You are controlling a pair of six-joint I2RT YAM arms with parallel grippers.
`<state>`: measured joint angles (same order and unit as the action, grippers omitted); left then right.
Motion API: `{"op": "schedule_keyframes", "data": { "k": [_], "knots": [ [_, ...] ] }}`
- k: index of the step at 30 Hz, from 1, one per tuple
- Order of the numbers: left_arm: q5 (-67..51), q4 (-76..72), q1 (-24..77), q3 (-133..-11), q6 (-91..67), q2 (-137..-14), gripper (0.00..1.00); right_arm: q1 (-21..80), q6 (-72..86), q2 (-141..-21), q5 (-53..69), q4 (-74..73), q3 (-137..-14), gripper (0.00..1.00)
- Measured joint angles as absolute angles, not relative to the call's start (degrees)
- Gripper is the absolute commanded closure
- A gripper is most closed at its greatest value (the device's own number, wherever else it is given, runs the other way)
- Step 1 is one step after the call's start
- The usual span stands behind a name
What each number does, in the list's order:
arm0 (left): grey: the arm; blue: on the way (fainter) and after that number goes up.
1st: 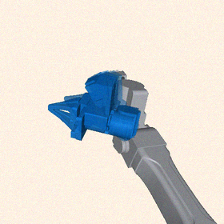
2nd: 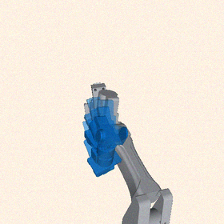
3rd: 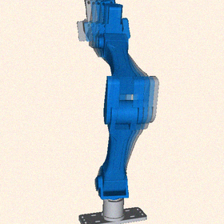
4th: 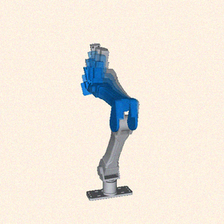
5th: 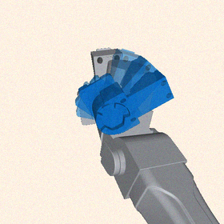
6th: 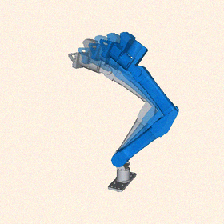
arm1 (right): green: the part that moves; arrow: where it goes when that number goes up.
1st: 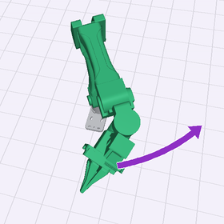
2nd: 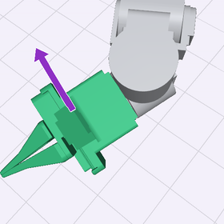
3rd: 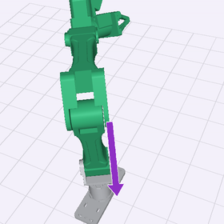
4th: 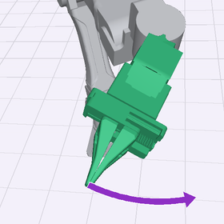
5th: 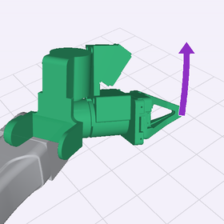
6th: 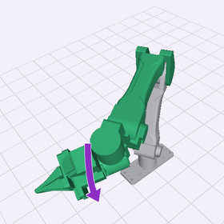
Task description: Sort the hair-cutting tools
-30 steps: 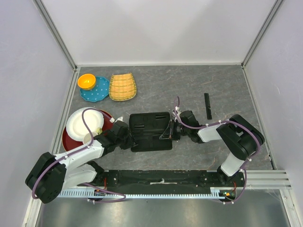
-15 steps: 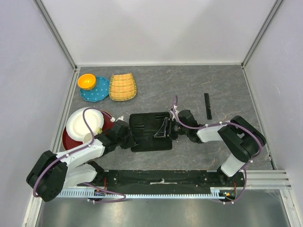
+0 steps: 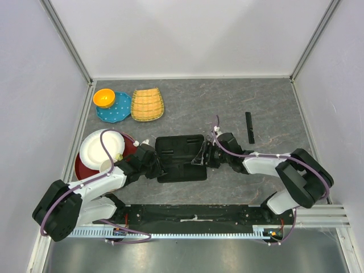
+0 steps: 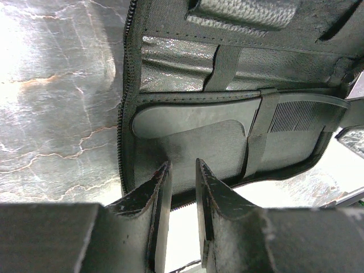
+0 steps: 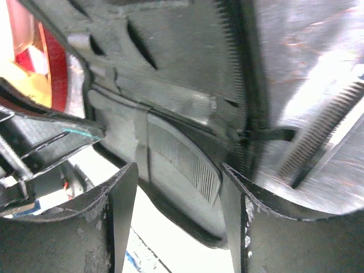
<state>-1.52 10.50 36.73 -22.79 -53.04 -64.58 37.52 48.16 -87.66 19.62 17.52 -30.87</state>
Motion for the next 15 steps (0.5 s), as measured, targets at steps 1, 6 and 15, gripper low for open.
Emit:
{"op": "schedule_keyframes", "data": {
  "k": [1,6,15],
  "knots": [
    [-1.52,10.59,36.73,-22.85,-53.04,-64.55,0.69,37.23,47.97,-86.85,18.94,16.43,-30.76,0.33],
    [-1.5,12.4,36.73,-23.42,-53.01,-63.88,0.66,35.73,45.34,-79.18,12.01,4.97,-30.94,0.31],
    [-1.5,21.15,36.75,-29.71,-48.6,-56.1,0.51,33.82,37.3,-67.07,-5.67,-18.63,-42.24,0.27]
  ]
}}
